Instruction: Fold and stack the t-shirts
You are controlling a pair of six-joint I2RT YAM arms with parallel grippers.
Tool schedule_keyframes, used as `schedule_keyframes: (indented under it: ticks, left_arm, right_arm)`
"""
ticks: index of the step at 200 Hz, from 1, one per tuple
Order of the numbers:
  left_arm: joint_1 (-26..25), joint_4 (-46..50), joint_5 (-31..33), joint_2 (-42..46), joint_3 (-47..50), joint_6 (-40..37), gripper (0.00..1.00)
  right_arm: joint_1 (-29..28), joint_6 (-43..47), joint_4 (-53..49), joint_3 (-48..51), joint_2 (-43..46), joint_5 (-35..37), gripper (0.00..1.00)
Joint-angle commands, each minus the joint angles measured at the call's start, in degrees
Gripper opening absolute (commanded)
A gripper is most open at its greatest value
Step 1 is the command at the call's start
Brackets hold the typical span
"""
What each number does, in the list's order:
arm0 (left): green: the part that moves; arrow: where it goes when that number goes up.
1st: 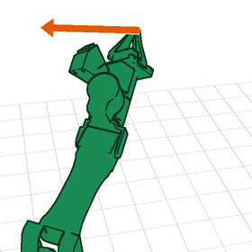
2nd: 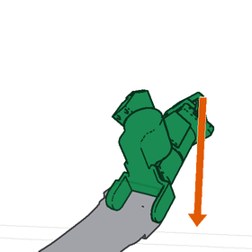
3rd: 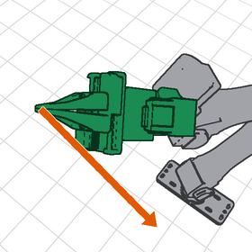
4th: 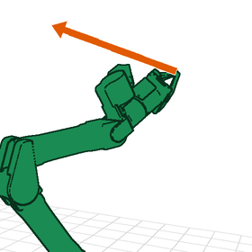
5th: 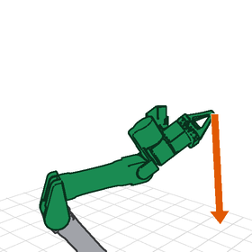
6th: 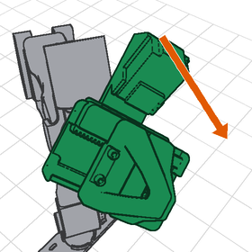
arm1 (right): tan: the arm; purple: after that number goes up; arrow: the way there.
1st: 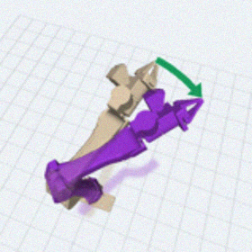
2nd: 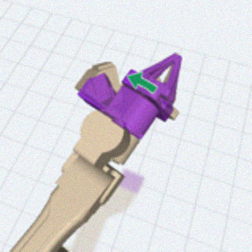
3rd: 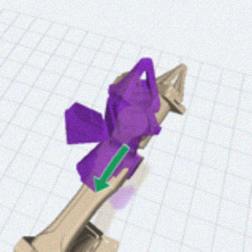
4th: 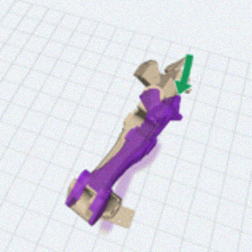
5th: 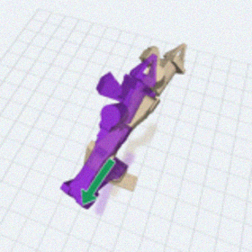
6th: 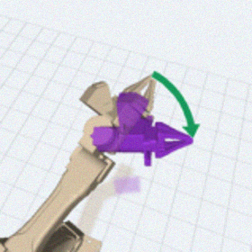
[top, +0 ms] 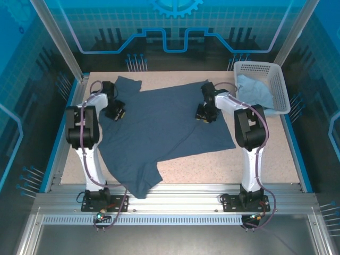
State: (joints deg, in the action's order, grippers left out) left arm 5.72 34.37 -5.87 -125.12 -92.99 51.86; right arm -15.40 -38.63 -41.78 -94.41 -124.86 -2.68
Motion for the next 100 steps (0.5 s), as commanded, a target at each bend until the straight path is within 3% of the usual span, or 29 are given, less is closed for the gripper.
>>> schedule_keyframes:
  ticks: [1,36,61,81,100]
  left_arm:
    - [-0.3,7.2,-1.2,-9.0,-10.6,-3.4,0.07]
    - [-0.2,13.1,-1.7,-20.9,-31.3,-5.2,0.08]
    - [-0.1,17.6,0.2,-24.1,-42.4,-5.8,0.11]
    - [-0.4,18.2,4.4,-17.8,-40.4,-6.5,0.33]
    - [-0.9,17.5,8.7,-6.9,-30.6,-8.1,0.44]
  right_arm:
    - [1.5,-2.5,-6.3,-5.6,-4.8,-1.0,0.37]
    - [2.4,-2.6,-11.1,-18.4,-13.1,-1.8,0.37]
    - [2.1,-1.2,-11.9,-25.0,-15.4,-3.0,0.39]
    - [0.9,0.9,-9.1,-24.4,-10.6,-0.7,0.42]
    - [0.5,1.1,-6.7,-21.0,-3.5,1.3,0.45]
